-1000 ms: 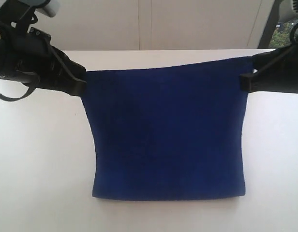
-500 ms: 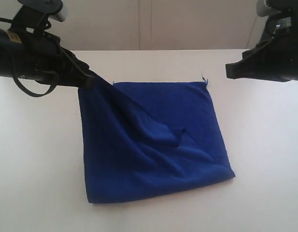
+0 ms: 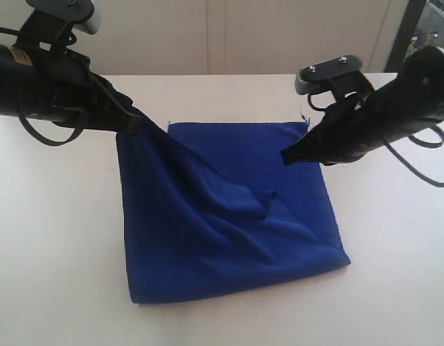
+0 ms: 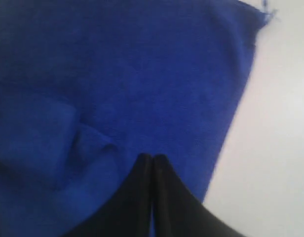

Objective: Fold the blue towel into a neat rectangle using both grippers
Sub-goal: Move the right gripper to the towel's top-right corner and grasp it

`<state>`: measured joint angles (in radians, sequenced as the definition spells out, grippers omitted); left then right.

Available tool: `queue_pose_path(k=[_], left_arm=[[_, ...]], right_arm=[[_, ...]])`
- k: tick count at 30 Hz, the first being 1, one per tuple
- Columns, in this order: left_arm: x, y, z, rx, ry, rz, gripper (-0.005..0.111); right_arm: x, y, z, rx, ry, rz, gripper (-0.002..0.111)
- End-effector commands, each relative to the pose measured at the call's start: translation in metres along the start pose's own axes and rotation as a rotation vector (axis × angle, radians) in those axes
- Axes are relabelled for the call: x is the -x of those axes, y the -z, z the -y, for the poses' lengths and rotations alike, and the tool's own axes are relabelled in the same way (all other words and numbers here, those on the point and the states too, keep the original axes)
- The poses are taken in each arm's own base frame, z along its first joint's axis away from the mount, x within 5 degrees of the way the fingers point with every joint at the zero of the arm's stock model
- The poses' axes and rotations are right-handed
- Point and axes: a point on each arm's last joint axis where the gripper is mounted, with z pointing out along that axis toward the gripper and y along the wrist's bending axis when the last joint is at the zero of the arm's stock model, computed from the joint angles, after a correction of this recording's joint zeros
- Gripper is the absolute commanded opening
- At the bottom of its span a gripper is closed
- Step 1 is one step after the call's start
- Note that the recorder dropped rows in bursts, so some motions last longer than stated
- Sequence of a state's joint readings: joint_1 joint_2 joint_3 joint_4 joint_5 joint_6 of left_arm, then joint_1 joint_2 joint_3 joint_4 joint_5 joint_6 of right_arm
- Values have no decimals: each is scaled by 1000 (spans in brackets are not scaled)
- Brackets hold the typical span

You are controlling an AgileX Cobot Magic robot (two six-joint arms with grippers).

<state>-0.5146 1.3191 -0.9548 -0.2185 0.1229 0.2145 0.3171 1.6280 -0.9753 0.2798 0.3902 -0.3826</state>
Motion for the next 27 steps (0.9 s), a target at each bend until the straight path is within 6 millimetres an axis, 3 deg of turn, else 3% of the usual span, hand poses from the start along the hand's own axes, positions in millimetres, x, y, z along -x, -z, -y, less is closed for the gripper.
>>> queue_pose_path(k=[1, 7, 11, 27], left_arm=[[-2, 1, 0, -11, 19, -27, 0], [-3, 1, 1, -15, 21, -37, 0], [-6, 2, 2, -30, 27, -73, 0], [-7, 2, 2, -33, 30, -82, 0]], right_arm=[[20, -19, -14, 276, 106, -14, 0], [19, -78, -8, 334, -27, -65, 2], [15, -99, -9, 355, -54, -88, 24], [4, -117, -19, 376, -31, -135, 27]])
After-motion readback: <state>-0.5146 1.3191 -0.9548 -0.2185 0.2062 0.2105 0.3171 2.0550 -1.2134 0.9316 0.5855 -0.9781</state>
